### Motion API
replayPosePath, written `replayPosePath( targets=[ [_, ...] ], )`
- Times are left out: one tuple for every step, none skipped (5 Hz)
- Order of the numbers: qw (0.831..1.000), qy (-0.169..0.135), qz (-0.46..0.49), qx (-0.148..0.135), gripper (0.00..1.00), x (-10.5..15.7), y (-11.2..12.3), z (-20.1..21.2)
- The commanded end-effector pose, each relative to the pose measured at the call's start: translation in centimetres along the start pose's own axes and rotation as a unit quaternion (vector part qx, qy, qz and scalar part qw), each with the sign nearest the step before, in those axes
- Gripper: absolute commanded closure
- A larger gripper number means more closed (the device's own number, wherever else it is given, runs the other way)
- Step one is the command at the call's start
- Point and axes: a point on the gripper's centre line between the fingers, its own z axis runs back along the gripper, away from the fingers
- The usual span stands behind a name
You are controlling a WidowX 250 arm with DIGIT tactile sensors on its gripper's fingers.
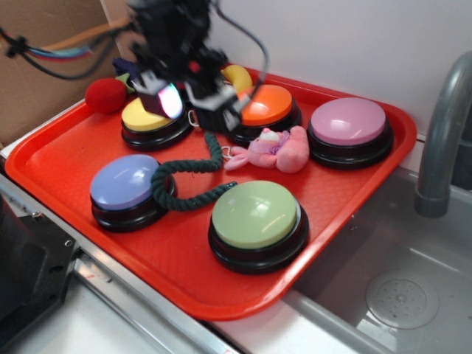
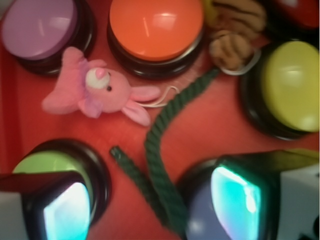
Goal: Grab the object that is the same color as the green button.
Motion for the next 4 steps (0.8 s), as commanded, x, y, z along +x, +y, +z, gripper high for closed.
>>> replayPosePath(
  targets=[
    [1.0,-0.009,-0.009,-0.016,0.0,2.3,-0.6,-3.4],
    [1.0,0.006,-0.007,-0.006,0.0,2.0,-0.6,-4.1],
    [1.0,0.024,-0.006,0.013,0.0,1.5,-0.4,-4.5],
    [0.999,0.031,-0.002,0.018,0.0,1.2,-0.2,-4.8]
  ],
)
